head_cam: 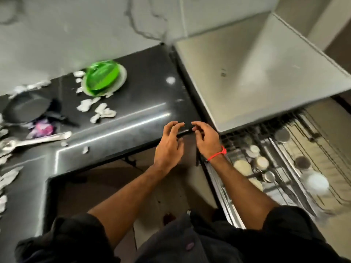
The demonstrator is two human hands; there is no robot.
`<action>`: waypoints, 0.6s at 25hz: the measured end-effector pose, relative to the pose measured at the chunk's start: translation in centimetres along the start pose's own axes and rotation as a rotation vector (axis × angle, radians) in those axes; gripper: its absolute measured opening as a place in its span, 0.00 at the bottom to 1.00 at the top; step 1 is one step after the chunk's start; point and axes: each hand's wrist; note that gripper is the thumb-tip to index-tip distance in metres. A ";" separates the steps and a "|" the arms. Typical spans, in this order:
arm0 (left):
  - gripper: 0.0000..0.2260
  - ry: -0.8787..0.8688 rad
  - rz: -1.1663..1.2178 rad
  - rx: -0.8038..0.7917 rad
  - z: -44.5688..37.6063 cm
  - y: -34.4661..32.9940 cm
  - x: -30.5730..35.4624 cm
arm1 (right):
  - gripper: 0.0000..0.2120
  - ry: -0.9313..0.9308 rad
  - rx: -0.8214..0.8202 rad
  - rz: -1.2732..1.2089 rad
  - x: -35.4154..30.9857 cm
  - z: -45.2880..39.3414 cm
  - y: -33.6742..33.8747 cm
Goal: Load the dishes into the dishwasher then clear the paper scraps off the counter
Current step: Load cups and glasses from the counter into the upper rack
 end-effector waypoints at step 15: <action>0.31 0.692 -0.099 0.491 9.3 15.0 -10.7 | 0.28 0.404 -0.672 -0.229 -15.4 -3.4 -14.3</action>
Point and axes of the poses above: each hand's wrist, its own z-axis away from the middle knuckle, its own y-axis out of the back of the hand, x = y × z, and after that the axes turned 15 degrees about y, right-handed
